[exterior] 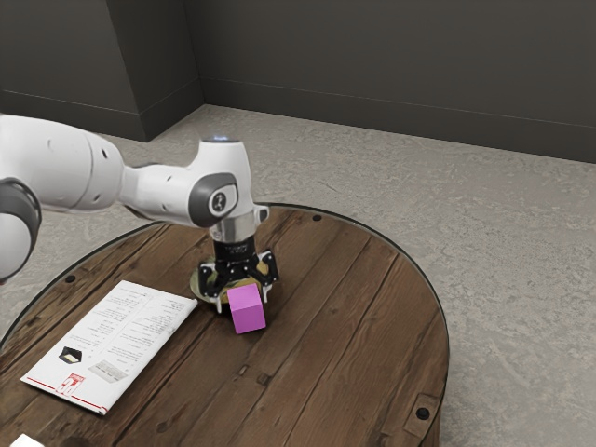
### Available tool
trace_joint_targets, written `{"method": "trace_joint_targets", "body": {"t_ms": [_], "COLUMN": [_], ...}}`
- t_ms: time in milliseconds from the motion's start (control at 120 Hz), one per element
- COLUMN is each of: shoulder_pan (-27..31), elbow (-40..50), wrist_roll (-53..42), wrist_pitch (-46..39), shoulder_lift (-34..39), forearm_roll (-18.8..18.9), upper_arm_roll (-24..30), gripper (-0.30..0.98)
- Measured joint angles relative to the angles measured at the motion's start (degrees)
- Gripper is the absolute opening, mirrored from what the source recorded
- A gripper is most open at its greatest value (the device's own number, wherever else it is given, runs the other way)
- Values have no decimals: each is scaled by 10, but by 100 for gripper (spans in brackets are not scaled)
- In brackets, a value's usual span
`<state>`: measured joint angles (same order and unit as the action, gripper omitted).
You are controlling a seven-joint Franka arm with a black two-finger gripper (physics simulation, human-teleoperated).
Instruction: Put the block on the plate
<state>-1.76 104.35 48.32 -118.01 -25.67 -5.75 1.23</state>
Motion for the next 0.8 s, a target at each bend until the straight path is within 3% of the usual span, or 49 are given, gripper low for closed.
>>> {"method": "trace_joint_targets", "body": {"t_ms": [267, 800], "shoulder_pan": [0, -27], "elbow": [15, 16], "wrist_roll": [4, 11], "wrist_pitch": [-11, -16], "shoulder_lift": [-2, 4], "forearm_roll": [-21, -27], "upper_arm_roll": [0, 1], "gripper": [47, 34]}}
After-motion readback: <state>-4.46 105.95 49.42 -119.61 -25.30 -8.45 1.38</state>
